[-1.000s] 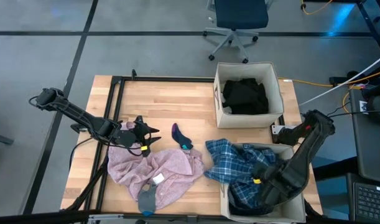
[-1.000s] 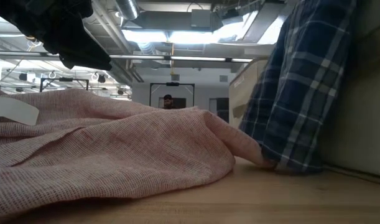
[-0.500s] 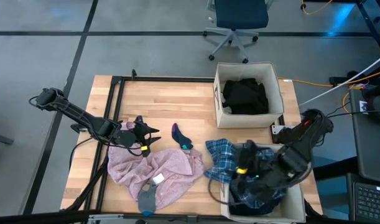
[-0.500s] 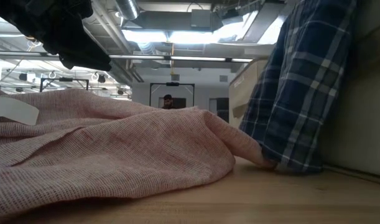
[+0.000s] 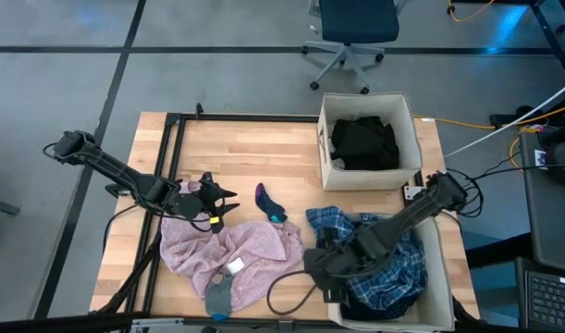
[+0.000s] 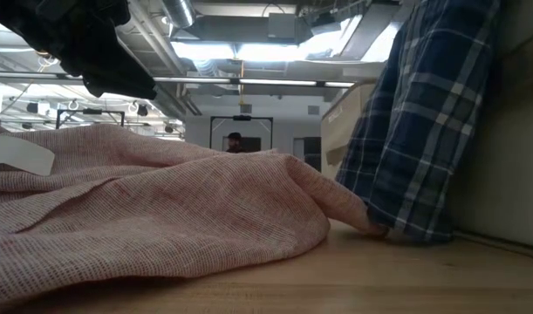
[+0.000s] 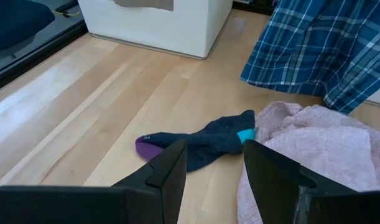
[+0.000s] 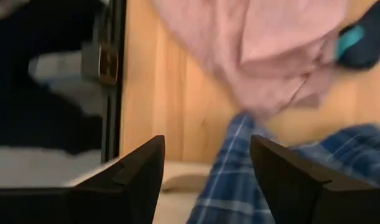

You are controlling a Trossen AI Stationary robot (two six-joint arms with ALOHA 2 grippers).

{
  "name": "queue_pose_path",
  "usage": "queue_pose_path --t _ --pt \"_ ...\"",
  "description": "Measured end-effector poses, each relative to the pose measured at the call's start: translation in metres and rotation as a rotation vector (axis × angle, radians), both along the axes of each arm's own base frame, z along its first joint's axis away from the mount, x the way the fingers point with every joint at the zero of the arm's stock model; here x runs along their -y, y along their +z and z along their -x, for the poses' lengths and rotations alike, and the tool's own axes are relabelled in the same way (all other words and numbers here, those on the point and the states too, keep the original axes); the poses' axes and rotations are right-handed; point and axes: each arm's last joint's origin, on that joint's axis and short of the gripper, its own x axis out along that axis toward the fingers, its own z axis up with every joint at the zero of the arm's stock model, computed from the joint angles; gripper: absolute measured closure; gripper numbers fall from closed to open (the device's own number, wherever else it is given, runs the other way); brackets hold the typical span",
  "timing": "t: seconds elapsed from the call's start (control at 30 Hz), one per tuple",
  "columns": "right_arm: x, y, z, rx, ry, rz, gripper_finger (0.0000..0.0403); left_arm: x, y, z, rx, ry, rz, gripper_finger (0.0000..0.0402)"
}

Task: Sort clothes
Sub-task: Put the blue checkered polo shirt into the bottom laundry organizer

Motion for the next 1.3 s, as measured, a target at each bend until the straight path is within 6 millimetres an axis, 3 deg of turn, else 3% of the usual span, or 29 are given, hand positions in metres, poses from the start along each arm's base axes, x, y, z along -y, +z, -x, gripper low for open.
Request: queue_pose_path --t 0.1,0.33,0.5,0.63,0.77,0.83,1.0,1.1,1.3 --pt "0.0 -0.014 -0.003 -0.107 0.025 -0.022 0.0164 0.0 0.0 0.0 -0.004 0.0 -0.002 0.0251" --pt "0.009 -0.033 0.009 -0.333 -0.004 0.17 0.0164 0.0 0.0 0.0 -0.002 -0.004 -0.007 0.0251" --pt "0.011 -0.044 0.009 -0.399 0.02 0.26 0.0172 0.0 0.0 0.0 -0.001 -0.004 -0.007 0.0251" --pt "0.009 -0.049 0.007 -0.408 0.042 0.275 0.023 0.0 0.0 0.0 -0.001 -0.005 -0.008 0.0251" --pt "0.009 -0.048 0.007 -0.41 0.042 0.274 0.034 0.0 0.0 0.0 -0.004 -0.009 -0.016 0.0251" --pt "0.009 -0.043 0.007 -0.397 0.039 0.279 0.0386 0.0 0.0 0.0 -0.005 -0.009 -0.017 0.0251" --pt "0.0 -0.014 0.014 -0.252 -0.057 0.335 0.0381 0.0 0.0 0.0 -0.003 -0.007 -0.014 0.0251" --pt "-0.007 0.013 0.029 -0.149 -0.086 0.323 0.0396 0.0 0.0 0.0 -0.001 -0.007 -0.011 0.0251" --pt "-0.003 0.066 0.073 0.085 -0.25 0.228 0.0391 0.0 0.0 0.0 -0.002 -0.007 -0.012 0.0251"
